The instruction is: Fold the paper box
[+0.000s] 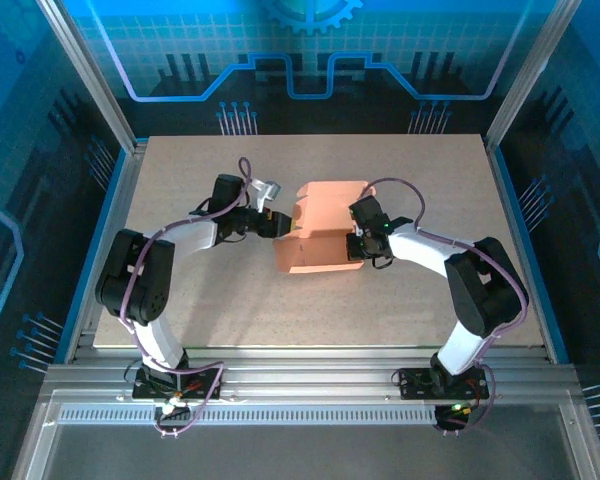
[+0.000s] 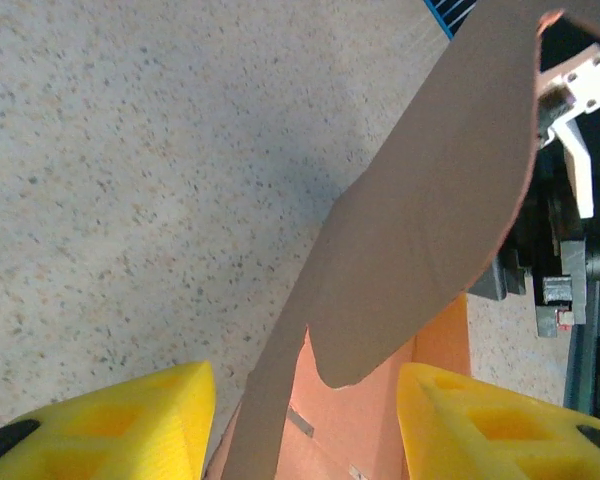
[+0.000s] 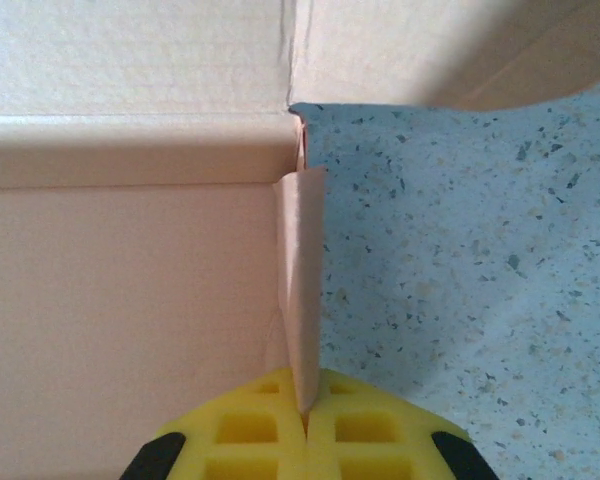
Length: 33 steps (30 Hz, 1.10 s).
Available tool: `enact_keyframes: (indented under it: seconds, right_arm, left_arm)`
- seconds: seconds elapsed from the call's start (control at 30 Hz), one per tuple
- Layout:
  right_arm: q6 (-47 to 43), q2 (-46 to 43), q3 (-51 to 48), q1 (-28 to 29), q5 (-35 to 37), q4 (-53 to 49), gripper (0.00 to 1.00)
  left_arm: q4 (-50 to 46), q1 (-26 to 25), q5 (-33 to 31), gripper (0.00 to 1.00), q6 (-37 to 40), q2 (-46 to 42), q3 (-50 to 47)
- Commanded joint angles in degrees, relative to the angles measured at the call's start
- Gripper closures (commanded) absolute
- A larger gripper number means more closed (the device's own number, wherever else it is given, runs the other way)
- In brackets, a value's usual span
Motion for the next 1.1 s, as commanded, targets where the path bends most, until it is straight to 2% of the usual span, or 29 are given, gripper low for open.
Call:
enact_keyframes:
  seconds: [0.0,0.13,0.3,0.33,0.5,0.6,0.67,0.8,0.97,1.07]
  right_arm:
    - [0.3,-1.1,2.4,-0.9,0.2,-1.1,1.00]
    - [1.1,-0.6,3.6,-0.8,1.4,-1.2,1.00]
    - [1.5,0.0,4.4,-0.8,2.1,-1.0,1.00]
    - [1.6,0.1,4.5,-0.8,2.0,-1.0,1.00]
    - [1.7,1.3,5.1,0.1,4.1,-1.5,1.00]
    - [2.4,1.8,5.5,0.9,6.9,-2.3,1.00]
    - [2.4,2.0,5.6,1.2,7.8,-2.3,1.00]
    - [1.9,1.9,5.3,1.0,7.8,-2.1,1.00]
    - [1.8,1.7,4.9,0.5,7.6,-2.2,1.00]
    - [2.2,2.1,4.8,0.5,7.5,-2.3,1.00]
  left_arm:
    - [-4.8,-1.2,-0.9,0.49,0.2,1.2,2.3]
    - [-7.2,-1.4,-3.0,0.60,-4.5,2.2,3.8]
    - [-8.6,-1.6,-3.8,0.61,-11.3,2.5,4.9]
    - [-8.6,-1.7,-3.9,0.65,-12.3,2.3,5.1]
    - [-12.3,-2.9,-5.9,0.65,-14.6,2.4,7.1]
    - [-15.9,-4.2,-10.0,0.64,-13.6,3.0,8.6]
    - [-15.7,-4.8,-11.7,0.59,-11.7,2.6,7.9]
    - [-16.3,-4.8,-15.6,0.38,-6.5,-0.4,6.3]
    - [-18.6,-4.8,-23.1,0.36,-2.1,-6.5,5.1]
    - [-20.5,-4.8,-25.4,0.34,-3.8,-9.6,5.4]
